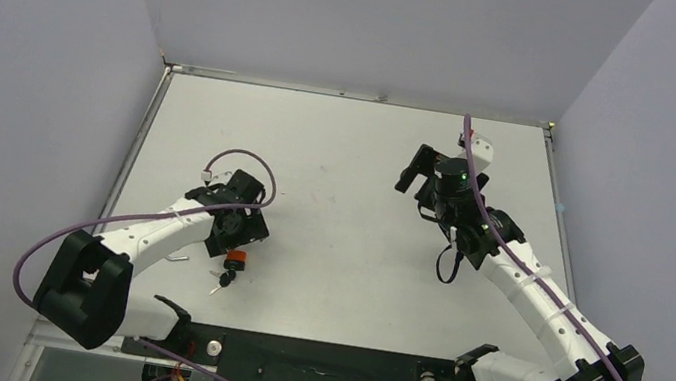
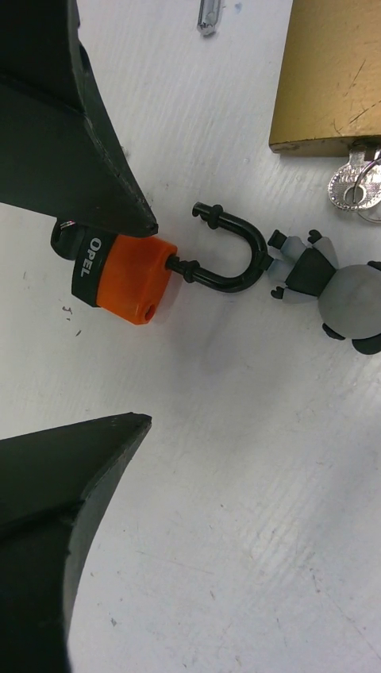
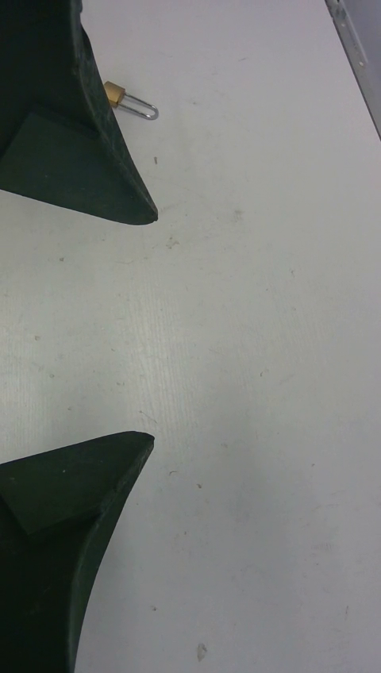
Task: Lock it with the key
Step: Pick up the lock from the center of the board.
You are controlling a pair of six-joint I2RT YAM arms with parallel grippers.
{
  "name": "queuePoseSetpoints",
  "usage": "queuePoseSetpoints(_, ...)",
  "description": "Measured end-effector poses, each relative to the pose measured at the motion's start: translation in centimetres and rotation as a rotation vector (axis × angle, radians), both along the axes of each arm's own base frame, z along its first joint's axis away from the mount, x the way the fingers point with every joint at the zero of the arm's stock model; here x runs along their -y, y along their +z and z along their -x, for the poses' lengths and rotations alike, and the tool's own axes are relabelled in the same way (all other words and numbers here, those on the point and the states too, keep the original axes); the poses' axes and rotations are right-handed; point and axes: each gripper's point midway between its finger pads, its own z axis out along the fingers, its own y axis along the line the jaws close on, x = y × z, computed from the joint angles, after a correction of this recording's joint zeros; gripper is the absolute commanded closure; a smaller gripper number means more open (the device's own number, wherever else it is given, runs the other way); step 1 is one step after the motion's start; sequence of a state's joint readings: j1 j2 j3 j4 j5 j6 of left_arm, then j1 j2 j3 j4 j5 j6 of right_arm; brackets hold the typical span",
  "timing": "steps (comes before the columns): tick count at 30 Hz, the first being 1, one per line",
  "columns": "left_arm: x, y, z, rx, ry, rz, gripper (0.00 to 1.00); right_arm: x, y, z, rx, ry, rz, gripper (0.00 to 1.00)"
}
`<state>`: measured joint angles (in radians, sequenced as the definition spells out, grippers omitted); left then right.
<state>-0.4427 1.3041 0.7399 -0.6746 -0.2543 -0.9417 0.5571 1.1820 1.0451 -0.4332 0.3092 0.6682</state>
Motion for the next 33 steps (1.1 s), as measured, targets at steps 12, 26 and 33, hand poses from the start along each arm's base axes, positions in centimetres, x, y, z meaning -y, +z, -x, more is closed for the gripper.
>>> queuePoseSetpoints(12, -0.1, -1.0, 0.6, -0.013, 0.004, -0.035, 0.20, 0.1, -1.2, 0.3, -0.018, -0.001, 0.008, 0.01)
queuePoseSetpoints(26, 0.1, -2.3, 1.4, -0.049, -0.023, -0.069, 0.30, 0.2, -1.5, 0.3, -0.023, -0.004, 0.007, 0.02)
queuePoseSetpoints(33, 1.1, -2.9, 2.0, -0.055, -0.067, -0.102, 0.40, 0.3, -2.0, 0.5, -0.033, -0.006, 0.008, 0.02)
